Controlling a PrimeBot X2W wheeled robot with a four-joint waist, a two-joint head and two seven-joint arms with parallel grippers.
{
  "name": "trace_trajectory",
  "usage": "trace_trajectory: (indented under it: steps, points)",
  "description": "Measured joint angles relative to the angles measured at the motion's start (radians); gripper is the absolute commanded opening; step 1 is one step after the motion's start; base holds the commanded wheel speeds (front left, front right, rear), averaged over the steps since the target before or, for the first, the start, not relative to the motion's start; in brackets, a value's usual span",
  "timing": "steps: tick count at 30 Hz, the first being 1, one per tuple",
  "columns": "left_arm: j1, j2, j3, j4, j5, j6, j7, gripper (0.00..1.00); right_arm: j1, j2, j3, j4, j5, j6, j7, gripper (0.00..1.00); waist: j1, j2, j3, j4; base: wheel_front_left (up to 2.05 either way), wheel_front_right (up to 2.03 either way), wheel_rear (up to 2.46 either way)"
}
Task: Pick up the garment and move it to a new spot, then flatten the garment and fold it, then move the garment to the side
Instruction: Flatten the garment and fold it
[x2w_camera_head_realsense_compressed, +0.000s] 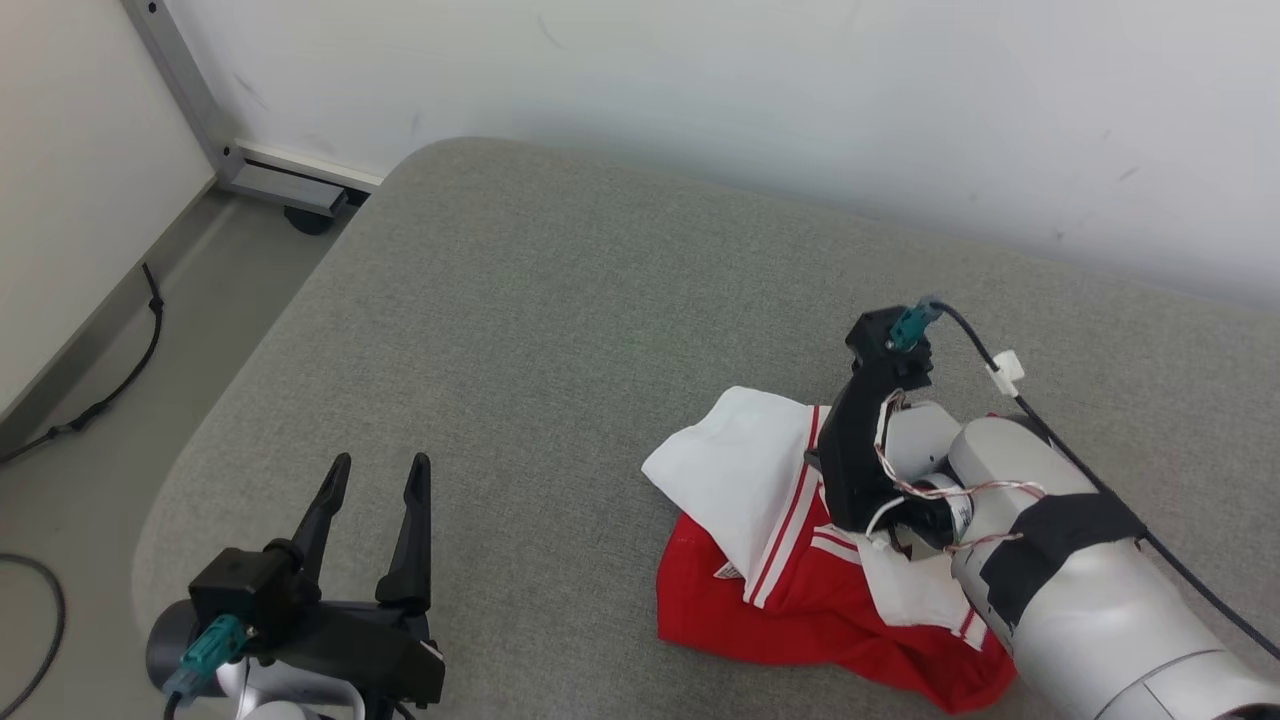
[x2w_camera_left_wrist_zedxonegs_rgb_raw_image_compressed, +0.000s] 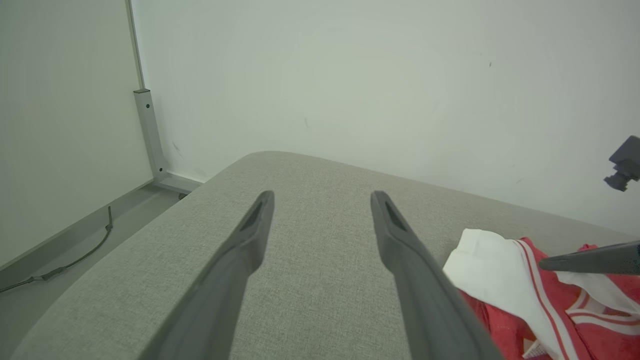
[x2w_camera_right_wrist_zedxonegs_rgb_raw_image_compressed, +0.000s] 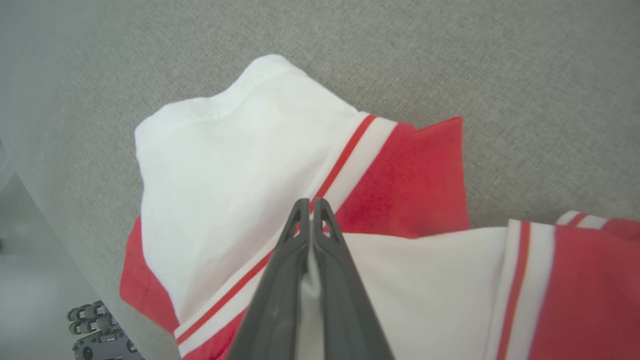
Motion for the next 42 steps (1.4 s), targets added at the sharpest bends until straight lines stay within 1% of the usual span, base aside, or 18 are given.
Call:
trace_trajectory:
  steps: [6,9,13,15,17,19,23,24,27,30,33,35,39,40,41,42]
  points:
    - [0.002,0.008,0.015,0.007,0.0,0.0,-0.004,1.0,-0.07,0.0,-0.009,-0.041,0.049,0.01,-0.095,0.0,-0.0001,0.0,-0.01,-0.03,0.0,0.0,0.0]
    - [0.008,0.017,0.021,0.006,-0.004,0.0,-0.007,1.0,-0.1,0.0,-0.027,-0.047,0.053,0.017,-0.142,0.0,-0.0001,0.0,-0.015,-0.052,0.0,0.0,0.0]
    - [0.026,0.026,0.03,0.0,-0.007,0.001,-0.007,1.0,-0.113,-0.001,-0.058,-0.081,0.056,0.018,-0.219,0.0,-0.0001,0.0,-0.021,-0.086,0.0,0.0,0.0]
    - [0.026,0.029,0.035,-0.001,-0.007,0.002,-0.008,1.0,-0.113,-0.011,-0.075,-0.118,0.061,0.023,-0.268,0.0,-0.0001,0.0,-0.023,-0.104,0.0,0.0,0.0]
    - [0.03,0.028,0.038,-0.004,-0.007,0.002,-0.008,1.0,-0.097,-0.036,-0.094,-0.162,0.077,0.026,-0.311,0.0,-0.0001,0.0,-0.027,-0.123,0.0,0.0,0.0]
    - [0.045,0.029,0.044,-0.005,-0.007,0.004,-0.009,1.0,-0.051,-0.076,-0.101,-0.205,0.081,0.026,-0.351,0.0,-0.0001,0.0,-0.032,-0.142,0.0,0.0,0.0]
    - [0.079,0.031,0.052,-0.013,-0.007,0.009,-0.009,1.0,0.088,-0.166,-0.124,-0.286,0.08,0.026,-0.415,0.0,0.0,0.0,-0.043,-0.183,0.0,0.0,0.0]
    - [0.091,0.033,0.055,-0.021,-0.007,0.009,-0.009,1.0,0.145,-0.217,-0.137,-0.325,0.065,0.026,-0.441,0.0,-0.0001,0.0,-0.049,-0.205,0.0,0.0,0.0]
    - [0.106,0.034,0.057,-0.031,-0.007,0.01,-0.012,1.0,0.22,-0.271,-0.172,-0.379,0.062,0.024,-0.474,0.0,-0.0001,0.0,-0.055,-0.238,0.0,0.0,0.0]
    - [0.106,0.031,0.055,-0.045,-0.007,0.01,-0.016,1.0,0.311,-0.297,-0.193,-0.426,0.063,0.007,-0.492,0.0,-0.0001,0.0,-0.057,-0.27,0.0,0.0,0.0]
    - [0.101,0.025,0.043,-0.052,-0.005,0.01,-0.016,1.0,0.422,-0.312,-0.206,-0.444,0.074,-0.004,-0.5,0.0,-0.0001,0.0,-0.056,-0.295,0.0,0.0,0.0]
    - [0.099,0.02,0.036,-0.052,-0.005,0.01,-0.016,1.0,0.485,-0.314,-0.196,-0.446,0.08,-0.011,-0.499,0.0,-0.0002,0.0,-0.052,-0.303,0.0,0.0,0.0]
    - [0.098,0.021,0.031,-0.051,-0.005,0.01,-0.015,1.0,0.525,-0.314,-0.18,-0.452,0.06,-0.037,-0.5,0.0,-0.0001,0.0,-0.04,-0.304,0.0,0.0,0.0]
    - [0.097,0.021,0.031,-0.051,-0.005,0.01,-0.015,1.0,0.525,-0.314,-0.18,-0.459,0.055,-0.042,-0.5,0.28,-0.0001,0.0,-0.039,-0.303,0.0,0.0,0.0]
    - [0.095,0.021,0.031,-0.047,-0.005,0.01,-0.015,1.0,0.525,-0.314,-0.179,-0.465,0.051,-0.046,-0.501,0.47,-0.0001,-0.0001,-0.038,-0.301,0.0,0.0,0.0]
    - [0.094,0.021,0.031,-0.045,-0.005,0.01,-0.014,1.0,0.526,-0.315,-0.178,-0.476,0.044,-0.052,-0.504,1.0,-0.0001,0.0,-0.039,-0.3,0.0,0.0,0.0]
